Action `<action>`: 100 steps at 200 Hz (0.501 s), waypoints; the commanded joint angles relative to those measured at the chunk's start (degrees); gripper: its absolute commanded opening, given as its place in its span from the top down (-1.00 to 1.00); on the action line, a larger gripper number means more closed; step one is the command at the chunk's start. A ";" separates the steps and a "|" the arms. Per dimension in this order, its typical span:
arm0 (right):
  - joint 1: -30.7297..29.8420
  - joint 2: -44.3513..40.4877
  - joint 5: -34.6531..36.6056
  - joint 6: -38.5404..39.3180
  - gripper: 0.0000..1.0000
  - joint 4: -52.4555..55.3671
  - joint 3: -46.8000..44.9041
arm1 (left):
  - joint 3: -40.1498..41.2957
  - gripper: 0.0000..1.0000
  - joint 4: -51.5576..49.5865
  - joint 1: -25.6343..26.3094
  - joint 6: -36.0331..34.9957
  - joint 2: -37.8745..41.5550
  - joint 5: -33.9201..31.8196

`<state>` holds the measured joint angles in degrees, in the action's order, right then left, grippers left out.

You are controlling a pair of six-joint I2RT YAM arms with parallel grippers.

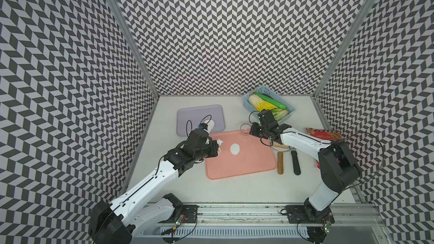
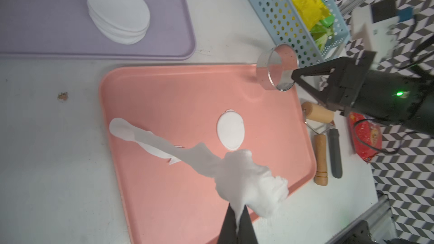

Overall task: Roll out the dumpling wrappers from the dough
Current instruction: Place the dumpling mold at the center of the board.

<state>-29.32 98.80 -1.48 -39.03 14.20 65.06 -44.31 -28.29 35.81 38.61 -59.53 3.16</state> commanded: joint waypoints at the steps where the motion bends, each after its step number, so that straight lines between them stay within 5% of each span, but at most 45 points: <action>1: 0.65 2.43 -0.51 -0.18 1.00 -1.98 3.64 | 3.68 1.00 1.05 -0.30 -0.39 -3.02 -3.26; 100: 2.95 17.17 -3.77 -0.82 1.00 -1.11 17.84 | 3.13 1.00 3.82 -0.39 -0.85 -9.36 -8.43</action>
<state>-27.09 113.40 -4.08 -39.51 14.11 79.88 -39.18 -25.85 35.68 38.48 -68.90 -3.64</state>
